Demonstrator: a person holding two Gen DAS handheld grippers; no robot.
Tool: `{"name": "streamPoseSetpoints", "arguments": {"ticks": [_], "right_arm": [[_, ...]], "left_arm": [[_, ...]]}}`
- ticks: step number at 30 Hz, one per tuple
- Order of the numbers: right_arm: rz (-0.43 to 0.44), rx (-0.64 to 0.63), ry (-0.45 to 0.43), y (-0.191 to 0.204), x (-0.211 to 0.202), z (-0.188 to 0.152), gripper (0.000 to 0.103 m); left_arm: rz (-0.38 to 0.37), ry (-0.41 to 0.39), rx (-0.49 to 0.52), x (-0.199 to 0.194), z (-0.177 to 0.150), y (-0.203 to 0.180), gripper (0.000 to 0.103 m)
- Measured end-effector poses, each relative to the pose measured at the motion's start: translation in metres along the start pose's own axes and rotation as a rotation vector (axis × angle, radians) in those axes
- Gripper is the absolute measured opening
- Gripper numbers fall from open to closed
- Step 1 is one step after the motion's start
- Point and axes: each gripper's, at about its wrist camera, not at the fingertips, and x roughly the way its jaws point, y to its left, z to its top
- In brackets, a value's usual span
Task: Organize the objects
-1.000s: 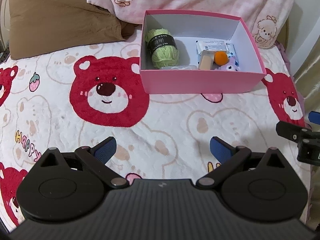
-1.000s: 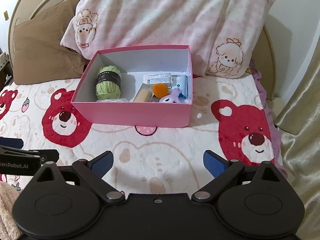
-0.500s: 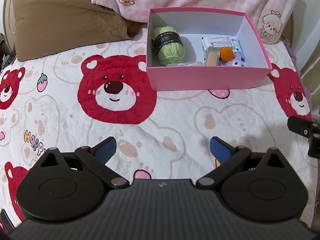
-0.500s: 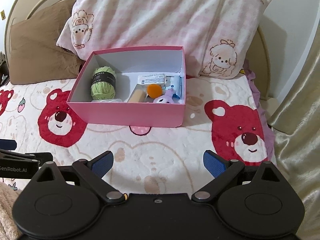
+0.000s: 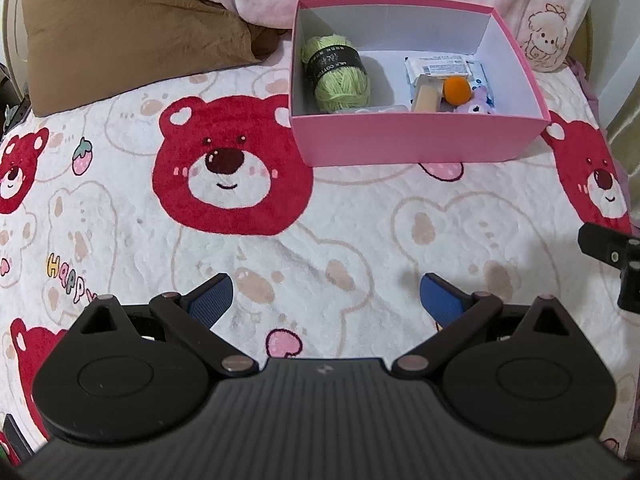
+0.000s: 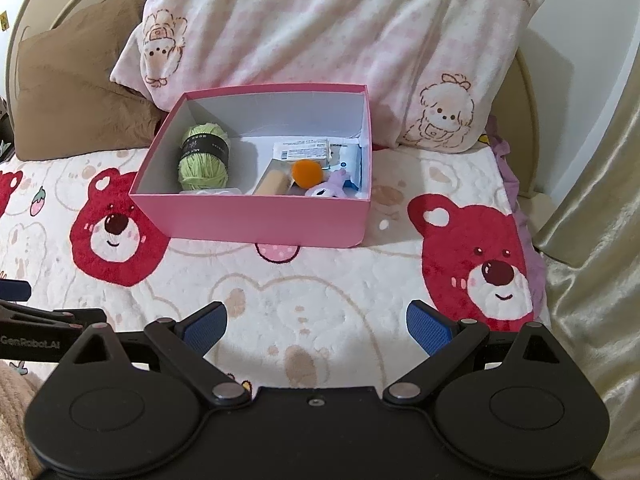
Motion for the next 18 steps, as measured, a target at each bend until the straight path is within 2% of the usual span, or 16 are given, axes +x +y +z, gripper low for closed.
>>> {"name": "streamPoseSetpoints", "arguments": {"ticks": [9, 18], "right_arm": [[-0.004, 0.004, 0.000, -0.001, 0.000, -0.001, 0.098], [-0.012, 0.006, 0.002, 0.000, -0.002, -0.001, 0.098]], "left_arm": [[-0.003, -0.031, -0.055, -0.013, -0.001, 0.009, 0.102], [-0.004, -0.040, -0.040, -0.020, -0.002, 0.013, 0.101]]}}
